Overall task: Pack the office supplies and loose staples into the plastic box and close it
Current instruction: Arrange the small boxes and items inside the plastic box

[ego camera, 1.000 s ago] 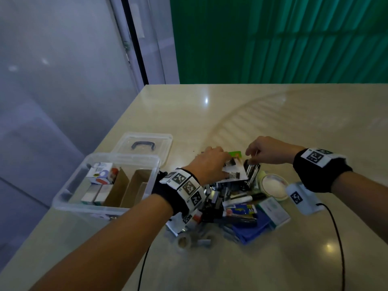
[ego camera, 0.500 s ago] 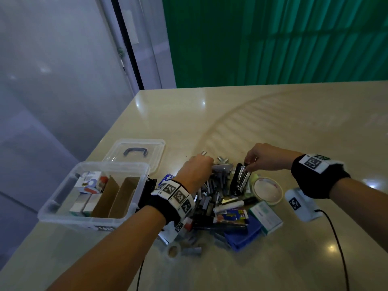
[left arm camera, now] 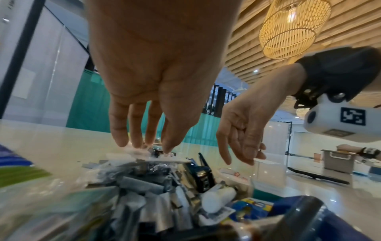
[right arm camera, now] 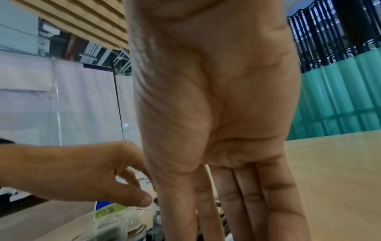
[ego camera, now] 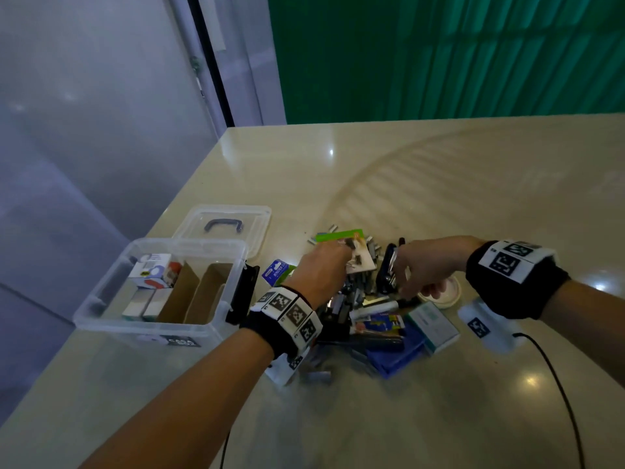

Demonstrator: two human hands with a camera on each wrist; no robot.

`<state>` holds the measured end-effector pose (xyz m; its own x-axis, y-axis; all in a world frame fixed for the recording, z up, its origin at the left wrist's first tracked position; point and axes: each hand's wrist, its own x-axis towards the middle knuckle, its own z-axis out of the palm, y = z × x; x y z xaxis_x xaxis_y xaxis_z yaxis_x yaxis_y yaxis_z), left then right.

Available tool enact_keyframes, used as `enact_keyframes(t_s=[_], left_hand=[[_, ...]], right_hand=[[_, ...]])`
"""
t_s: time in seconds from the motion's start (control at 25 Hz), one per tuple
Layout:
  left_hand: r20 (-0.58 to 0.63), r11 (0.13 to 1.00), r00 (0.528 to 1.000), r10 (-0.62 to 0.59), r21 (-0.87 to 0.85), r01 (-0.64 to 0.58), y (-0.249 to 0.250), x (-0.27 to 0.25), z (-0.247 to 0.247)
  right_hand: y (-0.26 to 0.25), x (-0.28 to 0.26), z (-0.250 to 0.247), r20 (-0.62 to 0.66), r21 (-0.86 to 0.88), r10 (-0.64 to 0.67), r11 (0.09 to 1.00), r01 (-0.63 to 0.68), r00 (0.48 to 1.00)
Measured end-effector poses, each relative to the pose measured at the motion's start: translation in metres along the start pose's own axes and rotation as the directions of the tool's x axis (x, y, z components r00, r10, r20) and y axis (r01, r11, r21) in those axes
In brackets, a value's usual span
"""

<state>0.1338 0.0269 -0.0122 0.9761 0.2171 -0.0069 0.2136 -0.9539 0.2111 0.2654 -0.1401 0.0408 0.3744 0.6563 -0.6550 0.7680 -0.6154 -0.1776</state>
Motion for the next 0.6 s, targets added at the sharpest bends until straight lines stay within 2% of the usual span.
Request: enact_keyframes(t_s=[0.2,0.32,0.4,0.6], left_hand=[[0.022,0.985,0.988,0.156,0.068,-0.157,0.042,0.000,0.006],[0.129,0.975,0.968,0.215,0.025,-0.220,0.063,-0.004,0.012],[0.179,0.970,0.955,0.236,0.010,-0.241,0.068,-0.007,0.016],[0.194,0.970,0.952,0.238,0.007,-0.244,0.066,-0.019,0.009]], right_hand=[[0.001,-0.014,0.025,0.026,-0.119,0.136,0.984,-0.132,0.990],[-0.002,-0.021,0.040,0.026,-0.182,0.199,0.965,-0.191,0.980],[-0.002,-0.022,0.046,0.012,-0.148,0.208,0.968,-0.203,0.978],[0.016,-0.015,0.065,0.066,0.013,0.177,0.984,-0.179,0.982]])
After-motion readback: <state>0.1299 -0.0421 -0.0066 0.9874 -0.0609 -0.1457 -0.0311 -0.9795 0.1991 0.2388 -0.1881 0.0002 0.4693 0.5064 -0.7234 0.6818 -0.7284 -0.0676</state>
